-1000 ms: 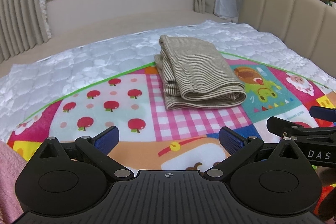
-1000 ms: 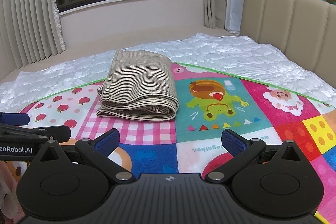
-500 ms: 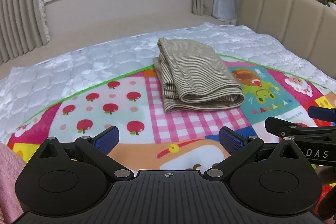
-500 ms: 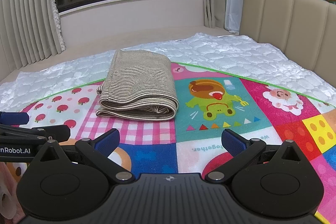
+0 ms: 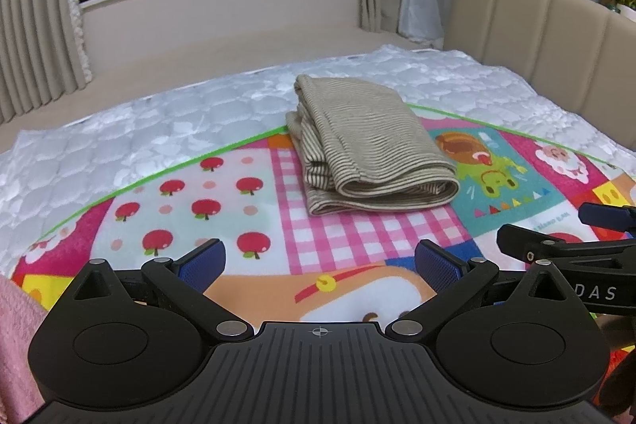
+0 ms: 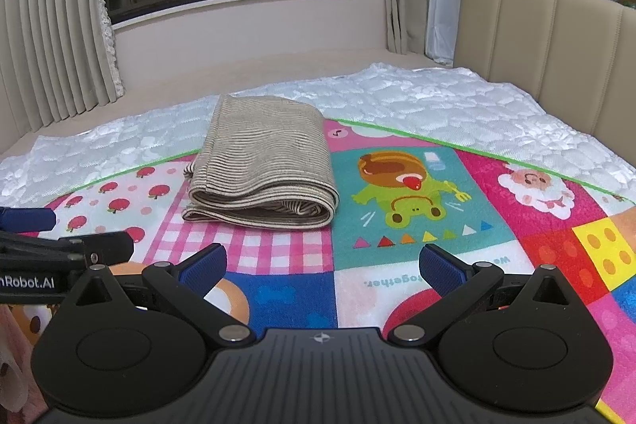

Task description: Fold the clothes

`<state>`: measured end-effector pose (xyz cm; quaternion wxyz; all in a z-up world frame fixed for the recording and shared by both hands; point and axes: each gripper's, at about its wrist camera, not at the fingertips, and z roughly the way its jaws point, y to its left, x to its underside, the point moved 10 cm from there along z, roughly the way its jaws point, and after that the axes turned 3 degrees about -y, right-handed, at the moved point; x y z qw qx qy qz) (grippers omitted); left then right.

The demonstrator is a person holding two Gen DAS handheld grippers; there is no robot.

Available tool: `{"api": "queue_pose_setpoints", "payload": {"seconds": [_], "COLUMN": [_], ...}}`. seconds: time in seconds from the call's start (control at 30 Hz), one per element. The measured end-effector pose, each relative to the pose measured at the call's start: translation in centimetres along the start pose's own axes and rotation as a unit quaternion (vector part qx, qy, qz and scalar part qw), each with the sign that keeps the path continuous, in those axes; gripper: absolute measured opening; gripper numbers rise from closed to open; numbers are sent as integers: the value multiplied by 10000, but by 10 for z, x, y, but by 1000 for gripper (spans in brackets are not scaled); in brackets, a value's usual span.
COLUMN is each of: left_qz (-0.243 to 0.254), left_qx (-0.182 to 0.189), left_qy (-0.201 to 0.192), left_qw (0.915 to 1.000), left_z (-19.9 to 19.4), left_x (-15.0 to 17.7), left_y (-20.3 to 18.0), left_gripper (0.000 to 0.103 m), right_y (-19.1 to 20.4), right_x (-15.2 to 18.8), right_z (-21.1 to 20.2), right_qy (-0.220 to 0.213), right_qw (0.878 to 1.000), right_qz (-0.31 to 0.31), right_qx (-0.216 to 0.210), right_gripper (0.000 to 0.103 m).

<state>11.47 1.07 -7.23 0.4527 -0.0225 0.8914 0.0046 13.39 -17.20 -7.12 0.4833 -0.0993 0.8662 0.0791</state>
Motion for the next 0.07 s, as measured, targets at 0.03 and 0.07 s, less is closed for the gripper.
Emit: {"api": "queue_pose_setpoints", "payload": {"seconds": [0.03,0.07], "left_qz": [-34,-80], "left_qx": [-17,-34], "left_qy": [-48,-99], "left_qw": [10000,9999], "left_z": [-1,-2], "left_x": [-3,-6], "left_y": [1,3], "left_gripper": [103,103], "right_y": [1,3], "right_x": [-3,-6], "right_z": [-4,-8], "right_qy": [-94,-187], "right_qw": [9999,9998], "right_qz": [-41,-82], "right_qx": [-34,-68], "right_gripper": [103,103]}}
